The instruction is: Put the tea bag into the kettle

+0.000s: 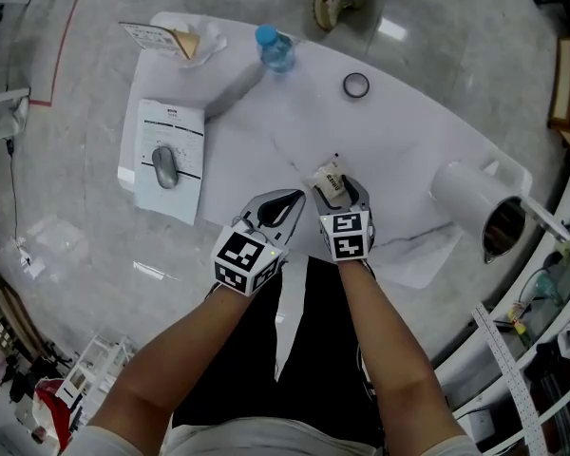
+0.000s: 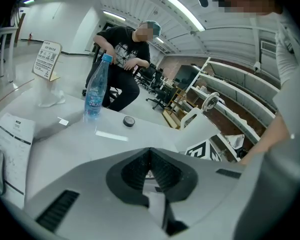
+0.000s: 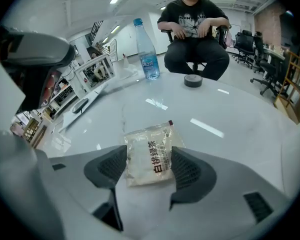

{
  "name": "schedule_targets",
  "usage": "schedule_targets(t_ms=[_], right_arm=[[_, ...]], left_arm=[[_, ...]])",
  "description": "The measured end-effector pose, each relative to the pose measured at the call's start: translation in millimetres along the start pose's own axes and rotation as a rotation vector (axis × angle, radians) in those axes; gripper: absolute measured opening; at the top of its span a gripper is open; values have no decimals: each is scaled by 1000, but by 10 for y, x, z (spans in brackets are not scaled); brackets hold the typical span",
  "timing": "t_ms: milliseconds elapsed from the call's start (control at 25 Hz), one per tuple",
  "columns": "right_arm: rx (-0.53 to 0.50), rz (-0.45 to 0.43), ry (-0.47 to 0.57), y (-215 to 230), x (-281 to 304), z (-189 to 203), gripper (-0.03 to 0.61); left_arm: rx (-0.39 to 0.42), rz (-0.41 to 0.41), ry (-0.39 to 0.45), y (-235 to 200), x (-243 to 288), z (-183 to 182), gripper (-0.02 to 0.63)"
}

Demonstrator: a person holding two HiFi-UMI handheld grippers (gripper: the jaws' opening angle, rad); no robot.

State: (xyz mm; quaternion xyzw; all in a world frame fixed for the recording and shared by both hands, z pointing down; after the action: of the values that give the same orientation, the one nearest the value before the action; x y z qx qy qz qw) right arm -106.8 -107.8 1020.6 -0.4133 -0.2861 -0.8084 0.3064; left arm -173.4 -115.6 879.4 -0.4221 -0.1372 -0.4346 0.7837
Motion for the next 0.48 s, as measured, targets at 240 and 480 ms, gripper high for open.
schedule_targets(t_ms=[240,480], right_arm=[[-33,77,1,29,25,-3,275],[-72,126,-4,45,34,2,265]], left_arm=[[3,4,12,-60,28,-37,11],[-1,6,18,-69,14,-39,11]])
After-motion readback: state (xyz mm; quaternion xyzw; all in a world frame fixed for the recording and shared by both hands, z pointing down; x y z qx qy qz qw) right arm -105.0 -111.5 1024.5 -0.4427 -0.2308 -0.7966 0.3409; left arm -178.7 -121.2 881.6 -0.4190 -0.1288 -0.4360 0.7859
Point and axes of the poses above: the fingertips, and each gripper's own axes: x forward along the fingers, y to its right, z out of its underside, the point moved 1 cm from there along -x, backward along the fingers, and after that the axes turned 4 degrees about -x, right-handed, at the moved point
